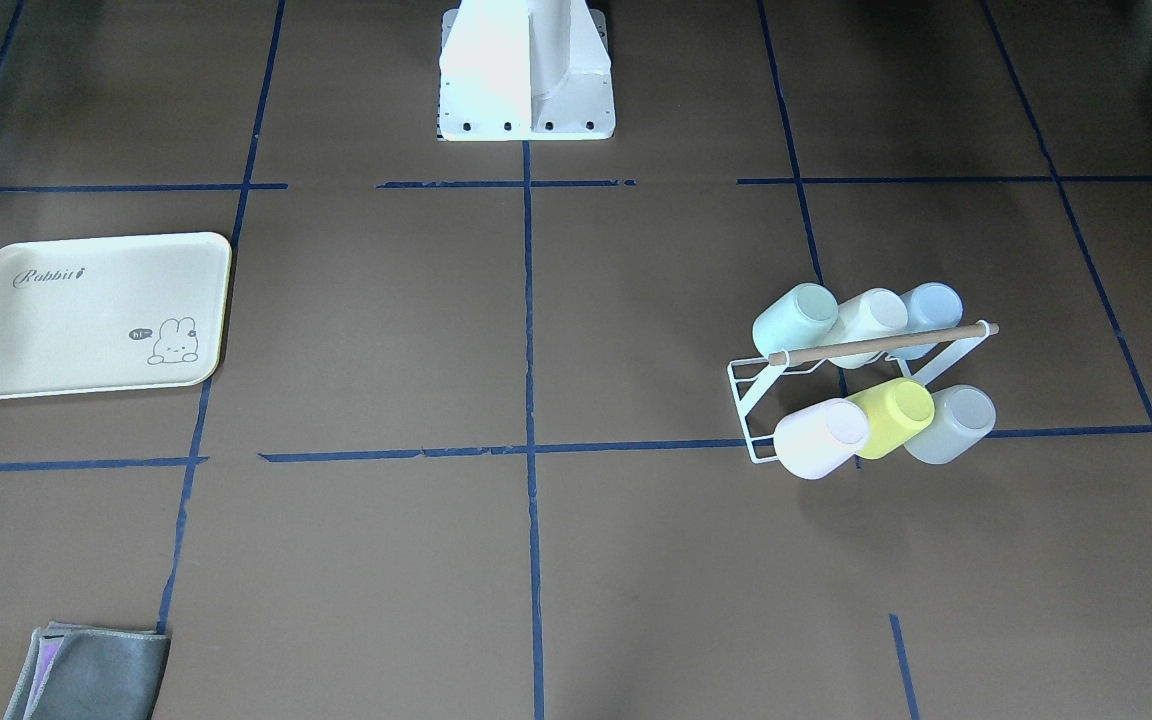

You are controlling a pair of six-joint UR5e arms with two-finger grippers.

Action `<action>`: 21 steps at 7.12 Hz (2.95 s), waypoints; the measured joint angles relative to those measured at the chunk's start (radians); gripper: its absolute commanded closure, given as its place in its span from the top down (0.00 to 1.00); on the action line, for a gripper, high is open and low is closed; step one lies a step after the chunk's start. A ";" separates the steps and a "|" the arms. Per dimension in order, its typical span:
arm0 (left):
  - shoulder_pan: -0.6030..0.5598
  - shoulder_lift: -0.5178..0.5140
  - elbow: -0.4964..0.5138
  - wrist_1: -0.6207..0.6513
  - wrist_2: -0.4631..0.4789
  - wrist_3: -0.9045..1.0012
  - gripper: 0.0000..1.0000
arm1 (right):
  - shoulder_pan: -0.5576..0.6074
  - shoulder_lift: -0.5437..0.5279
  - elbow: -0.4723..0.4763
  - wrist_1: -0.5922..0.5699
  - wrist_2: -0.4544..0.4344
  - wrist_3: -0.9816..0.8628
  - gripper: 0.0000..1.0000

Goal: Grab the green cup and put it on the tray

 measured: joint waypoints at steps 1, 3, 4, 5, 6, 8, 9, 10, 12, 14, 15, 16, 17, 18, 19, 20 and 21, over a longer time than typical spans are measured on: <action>0.000 -0.001 -0.002 0.000 0.000 0.000 1.00 | -0.001 0.000 0.001 0.001 0.001 0.003 1.00; 0.001 -0.001 0.000 0.001 0.000 -0.002 1.00 | -0.017 -0.001 -0.002 0.004 0.001 -0.001 1.00; 0.000 0.000 0.002 0.001 0.000 -0.003 1.00 | -0.044 0.000 -0.005 0.015 0.001 0.005 1.00; 0.000 0.001 0.003 0.001 0.000 -0.003 1.00 | -0.064 0.000 -0.009 0.037 0.006 0.027 1.00; 0.001 0.000 0.004 0.001 0.000 -0.002 1.00 | -0.089 0.000 -0.014 0.077 0.010 0.079 1.00; 0.003 0.000 0.005 0.000 0.000 -0.001 1.00 | -0.179 -0.006 -0.069 0.279 0.009 0.266 1.00; 0.003 -0.001 0.006 0.000 0.000 -0.001 1.00 | -0.229 -0.006 -0.140 0.444 0.005 0.373 0.99; 0.004 -0.001 0.006 0.000 0.000 -0.001 1.00 | -0.278 -0.005 -0.211 0.609 -0.008 0.493 0.97; 0.004 -0.002 0.005 0.000 0.000 -0.001 1.00 | -0.384 -0.005 -0.270 0.782 -0.073 0.671 0.86; 0.005 -0.003 0.005 0.000 0.000 0.000 1.00 | -0.445 -0.005 -0.286 0.811 -0.104 0.707 0.71; 0.005 -0.003 0.004 0.000 0.000 0.000 1.00 | -0.455 -0.006 -0.299 0.817 -0.106 0.707 0.66; 0.005 -0.005 0.004 0.000 0.000 0.000 1.00 | -0.459 -0.006 -0.320 0.826 -0.104 0.704 0.62; 0.005 -0.007 0.004 0.000 0.001 -0.001 1.00 | -0.461 -0.007 -0.336 0.835 -0.103 0.701 0.58; 0.005 -0.008 0.004 0.000 0.001 -0.001 1.00 | -0.462 -0.007 -0.346 0.839 -0.103 0.700 0.57; 0.005 -0.008 0.004 0.000 0.001 -0.001 1.00 | -0.463 -0.006 -0.352 0.840 -0.101 0.699 0.57; 0.005 -0.009 0.004 0.000 0.001 -0.001 1.00 | -0.465 -0.006 -0.355 0.840 -0.101 0.699 0.50; 0.005 -0.010 0.004 0.000 0.001 -0.001 1.00 | -0.467 -0.005 -0.356 0.840 -0.100 0.699 0.36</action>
